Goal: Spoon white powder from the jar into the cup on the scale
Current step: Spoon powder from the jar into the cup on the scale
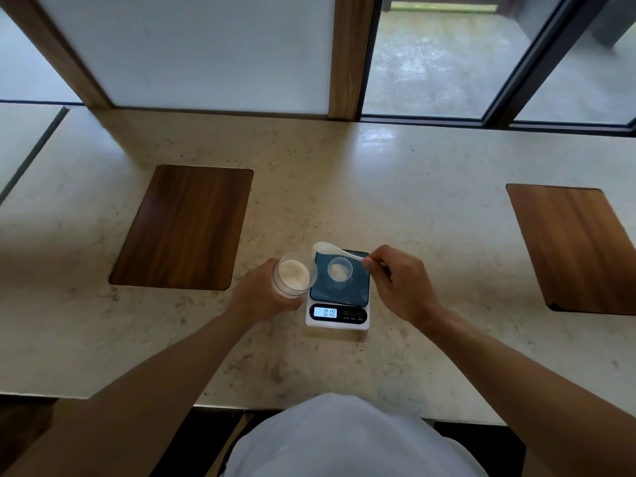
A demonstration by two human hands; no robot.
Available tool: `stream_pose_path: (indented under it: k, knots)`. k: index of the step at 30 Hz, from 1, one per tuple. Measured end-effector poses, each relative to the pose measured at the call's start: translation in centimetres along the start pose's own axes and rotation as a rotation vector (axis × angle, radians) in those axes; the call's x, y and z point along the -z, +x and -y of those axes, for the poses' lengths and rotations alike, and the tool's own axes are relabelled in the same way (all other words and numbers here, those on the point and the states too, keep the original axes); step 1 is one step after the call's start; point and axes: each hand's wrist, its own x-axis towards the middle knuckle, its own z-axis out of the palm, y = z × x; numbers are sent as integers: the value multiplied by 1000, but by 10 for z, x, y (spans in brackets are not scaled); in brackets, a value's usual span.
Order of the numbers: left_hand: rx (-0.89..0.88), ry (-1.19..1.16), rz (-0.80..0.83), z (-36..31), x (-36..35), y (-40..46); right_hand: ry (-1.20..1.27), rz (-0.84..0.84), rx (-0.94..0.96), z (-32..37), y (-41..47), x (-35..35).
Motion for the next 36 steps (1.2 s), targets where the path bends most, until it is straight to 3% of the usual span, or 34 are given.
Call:
stream_pose_path:
  k: [8, 18, 29, 36]
  knots:
    - [-33, -8, 26, -1, -4, 5, -101, 202, 238, 32, 15, -4]
    - [-42, 6, -1, 2, -7, 5, -232, 248, 374, 53, 28, -20]
    - [-163, 66, 31, 7, -6, 6, -287, 368, 145, 48, 30, -36]
    - [-159, 61, 18, 7, -7, 6, -171, 357, -145, 46, 26, -39]
